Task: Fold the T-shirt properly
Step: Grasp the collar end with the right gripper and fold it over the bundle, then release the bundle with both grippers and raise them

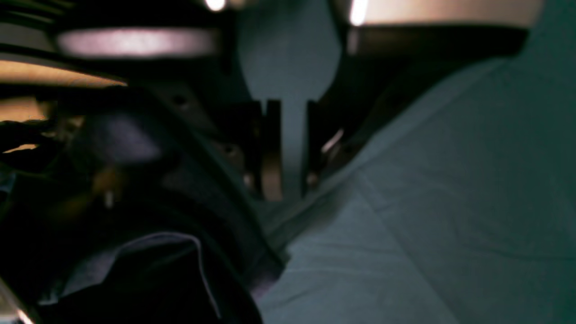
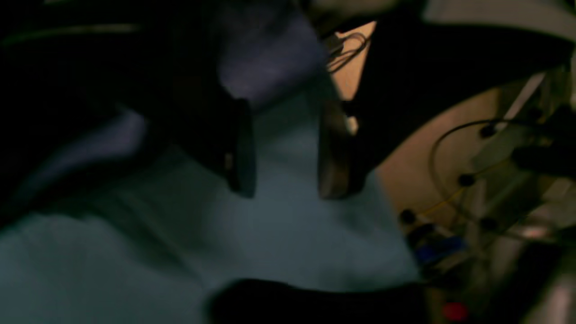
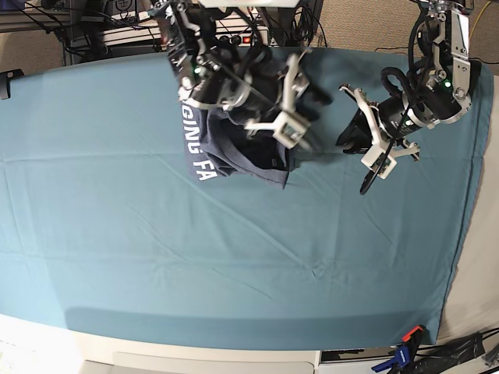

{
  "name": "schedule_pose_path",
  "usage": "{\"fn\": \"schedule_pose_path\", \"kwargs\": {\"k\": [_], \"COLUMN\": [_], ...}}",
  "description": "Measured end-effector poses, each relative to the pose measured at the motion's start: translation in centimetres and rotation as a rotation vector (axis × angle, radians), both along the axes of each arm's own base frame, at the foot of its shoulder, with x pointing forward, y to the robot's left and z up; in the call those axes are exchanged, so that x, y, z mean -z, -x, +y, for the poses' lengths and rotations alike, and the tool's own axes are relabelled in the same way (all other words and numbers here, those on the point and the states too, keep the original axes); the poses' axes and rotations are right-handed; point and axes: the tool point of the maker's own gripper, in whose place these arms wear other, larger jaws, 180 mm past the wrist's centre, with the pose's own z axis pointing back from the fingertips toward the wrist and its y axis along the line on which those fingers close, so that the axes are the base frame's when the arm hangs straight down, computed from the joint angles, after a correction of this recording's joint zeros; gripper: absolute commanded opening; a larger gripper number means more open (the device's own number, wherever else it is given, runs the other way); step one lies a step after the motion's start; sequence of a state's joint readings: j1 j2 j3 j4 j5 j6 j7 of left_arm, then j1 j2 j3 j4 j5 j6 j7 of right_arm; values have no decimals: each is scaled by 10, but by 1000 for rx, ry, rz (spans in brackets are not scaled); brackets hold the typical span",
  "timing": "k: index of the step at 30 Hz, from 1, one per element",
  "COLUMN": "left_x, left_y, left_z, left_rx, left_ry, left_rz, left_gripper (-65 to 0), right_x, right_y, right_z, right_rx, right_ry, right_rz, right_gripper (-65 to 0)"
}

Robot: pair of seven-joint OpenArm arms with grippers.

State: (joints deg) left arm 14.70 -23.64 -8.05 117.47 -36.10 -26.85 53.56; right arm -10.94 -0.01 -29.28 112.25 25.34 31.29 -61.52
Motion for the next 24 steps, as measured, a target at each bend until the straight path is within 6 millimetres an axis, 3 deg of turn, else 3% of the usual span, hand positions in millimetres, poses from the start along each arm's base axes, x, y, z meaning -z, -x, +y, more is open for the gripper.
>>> {"fn": "schedule_pose_path", "kwargs": {"k": [5,7,10,12,15,19,24], "left_x": [0,-1,-7,-12,-19,-16,-10], "left_y": [0,0,2,3,5,16,35], "left_z": [0,-1,-10,-16,-26,-52,-104], "left_rx": [0,2,14,19,28,112,261], "left_ry": [0,11,77,125,196,223,218], "left_rz": [0,1,6,8,12,28,45], "left_gripper": [-584,-650,-650,-650,-650,-650,-650], "right_x": [-3,-8,-29,-40,-48,-46,-48], "right_y": [13,7,-9,-21,-49,-93,-115], "right_z": [11,7,-1,-12,-40,-106,-174], "right_rx": [-85,-70,-25,22,182,501,735], "right_ry": [-12,11,18,38,75,177,230], "right_rz": [-28,-74,-182,-243,-291,-313,-311], "right_gripper": [-412,-482,-650,-650,-650,-650,-650]}}
